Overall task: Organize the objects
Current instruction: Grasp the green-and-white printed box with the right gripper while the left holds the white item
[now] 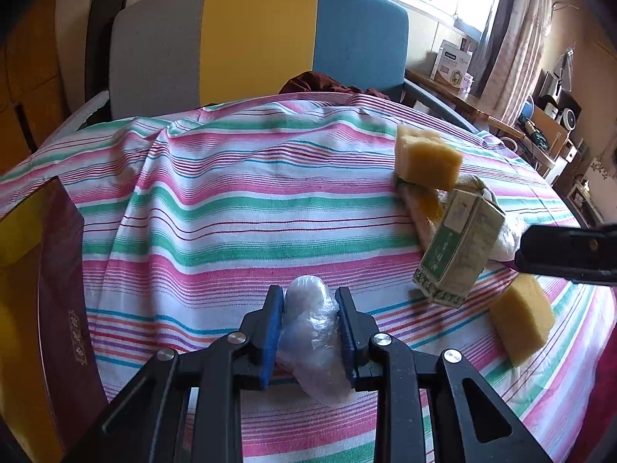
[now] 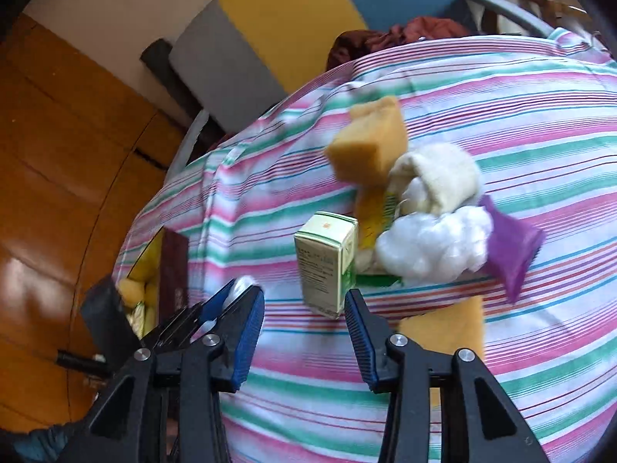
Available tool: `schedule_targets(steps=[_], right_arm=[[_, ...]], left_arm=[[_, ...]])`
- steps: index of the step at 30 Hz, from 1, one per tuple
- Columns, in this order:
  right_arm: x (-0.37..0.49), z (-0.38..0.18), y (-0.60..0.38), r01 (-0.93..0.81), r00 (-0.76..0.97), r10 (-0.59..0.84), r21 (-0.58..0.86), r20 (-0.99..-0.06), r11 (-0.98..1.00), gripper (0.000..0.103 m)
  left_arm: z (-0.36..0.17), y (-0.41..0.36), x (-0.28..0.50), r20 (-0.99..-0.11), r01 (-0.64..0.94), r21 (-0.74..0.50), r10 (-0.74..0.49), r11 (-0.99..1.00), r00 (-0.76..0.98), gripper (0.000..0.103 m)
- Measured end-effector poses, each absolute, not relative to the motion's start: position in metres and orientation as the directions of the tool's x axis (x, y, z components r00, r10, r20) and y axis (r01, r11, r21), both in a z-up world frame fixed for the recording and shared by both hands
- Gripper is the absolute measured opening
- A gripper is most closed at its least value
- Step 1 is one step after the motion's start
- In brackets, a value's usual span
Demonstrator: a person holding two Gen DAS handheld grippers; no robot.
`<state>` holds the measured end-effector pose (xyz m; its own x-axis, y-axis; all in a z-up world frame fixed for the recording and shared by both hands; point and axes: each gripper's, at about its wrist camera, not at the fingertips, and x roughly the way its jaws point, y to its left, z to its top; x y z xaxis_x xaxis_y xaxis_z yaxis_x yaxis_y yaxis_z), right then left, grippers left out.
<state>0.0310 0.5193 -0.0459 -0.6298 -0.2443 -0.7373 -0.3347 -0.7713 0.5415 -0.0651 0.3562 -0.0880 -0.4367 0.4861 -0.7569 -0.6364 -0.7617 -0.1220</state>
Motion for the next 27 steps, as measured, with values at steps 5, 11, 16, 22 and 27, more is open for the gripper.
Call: schedule_targets(steps=[5,11,16,22,27], right_arm=[[0.023,-0.044,0.516,-0.374,-0.667,-0.144,0.495,-0.731,-0.784,0.044],[0.009,-0.050,0.505,-0.379,-0.657,-0.079,0.419,-0.750,-0.825,0.045],[0.000,-0.065,0.504,-0.396,-0.619,-0.108,0.427,-0.778,-0.813,0.050],[-0.007,-0.086,0.507,-0.423,-0.584,-0.174,0.480,-0.793,-0.769,0.050],[-0.017,-0.092,0.498,-0.380,-0.561,-0.186,0.450,-0.807,-0.808,0.045]], left_arm=[[-0.088,0.352,-0.063,-0.752,-0.637,-0.129,0.494,-0.760,-0.436,0.028],[-0.090,0.345,-0.066,-0.742,-0.630,-0.173,0.521,-0.757,-0.422,0.029],[-0.091,0.342,-0.067,-0.736,-0.627,-0.197,0.536,-0.754,-0.413,0.029],[-0.091,0.342,-0.067,-0.734,-0.625,-0.204,0.540,-0.754,-0.412,0.030],[-0.091,0.341,-0.067,-0.732,-0.623,-0.207,0.542,-0.754,-0.412,0.030]])
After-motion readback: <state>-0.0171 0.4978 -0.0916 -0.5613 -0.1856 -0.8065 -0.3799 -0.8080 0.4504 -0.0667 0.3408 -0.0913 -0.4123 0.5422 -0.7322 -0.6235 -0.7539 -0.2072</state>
